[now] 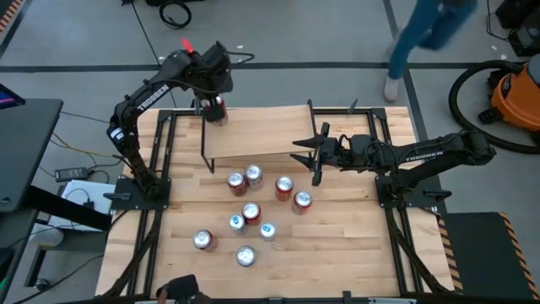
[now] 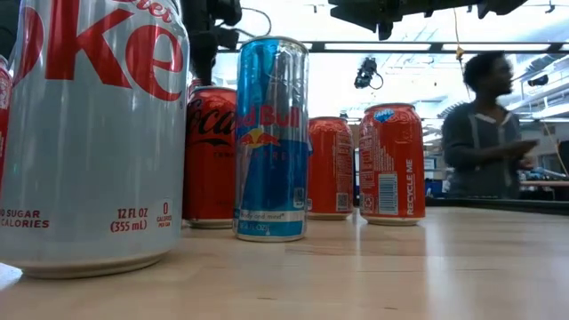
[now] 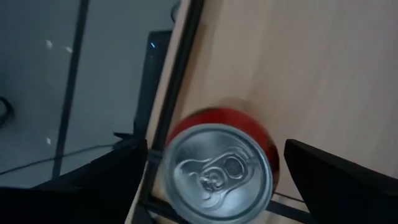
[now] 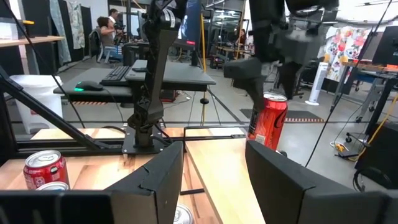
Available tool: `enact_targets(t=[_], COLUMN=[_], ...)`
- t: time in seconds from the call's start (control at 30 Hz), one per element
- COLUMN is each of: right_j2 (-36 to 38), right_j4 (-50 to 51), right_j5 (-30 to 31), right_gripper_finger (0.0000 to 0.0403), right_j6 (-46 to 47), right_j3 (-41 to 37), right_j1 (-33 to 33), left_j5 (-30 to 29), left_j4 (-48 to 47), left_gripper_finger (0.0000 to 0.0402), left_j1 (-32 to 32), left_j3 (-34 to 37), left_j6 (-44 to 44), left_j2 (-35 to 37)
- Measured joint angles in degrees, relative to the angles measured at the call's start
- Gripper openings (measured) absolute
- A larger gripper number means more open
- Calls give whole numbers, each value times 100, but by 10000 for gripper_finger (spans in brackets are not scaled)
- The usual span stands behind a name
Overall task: Place canned beverage on shelf
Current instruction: Put the red black soda can on the shelf, then put the blue soda can on the shelf
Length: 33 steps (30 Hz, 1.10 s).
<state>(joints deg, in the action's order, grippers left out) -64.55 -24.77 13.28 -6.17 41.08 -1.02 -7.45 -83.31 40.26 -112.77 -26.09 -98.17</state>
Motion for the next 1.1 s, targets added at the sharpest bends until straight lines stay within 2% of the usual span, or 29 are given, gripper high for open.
enact_targets(t=[0.27,0.53,0.77,0.93,1.1], right_j2=[0,0,0,0,2], right_j4=[1,12,51,164,152], right_j5=[0,0,2,-26,-44], right_gripper_finger=[185,185,185,185,185], right_j6=[0,-33,-23,25,15], right_j3=[0,0,0,0,0], right_j1=[0,0,-2,-2,-2], left_j5=[-169,318,364,293,215], left_j4=[62,-285,-481,-356,351], left_gripper_finger=[391,391,389,374,352], left_j1=[-319,-1445,-2741,-3566,-4015], left_j3=[-795,-955,-276,696,1712], left_j6=[52,541,1232,1534,1735], left_j2=[8,13,21,122,548])
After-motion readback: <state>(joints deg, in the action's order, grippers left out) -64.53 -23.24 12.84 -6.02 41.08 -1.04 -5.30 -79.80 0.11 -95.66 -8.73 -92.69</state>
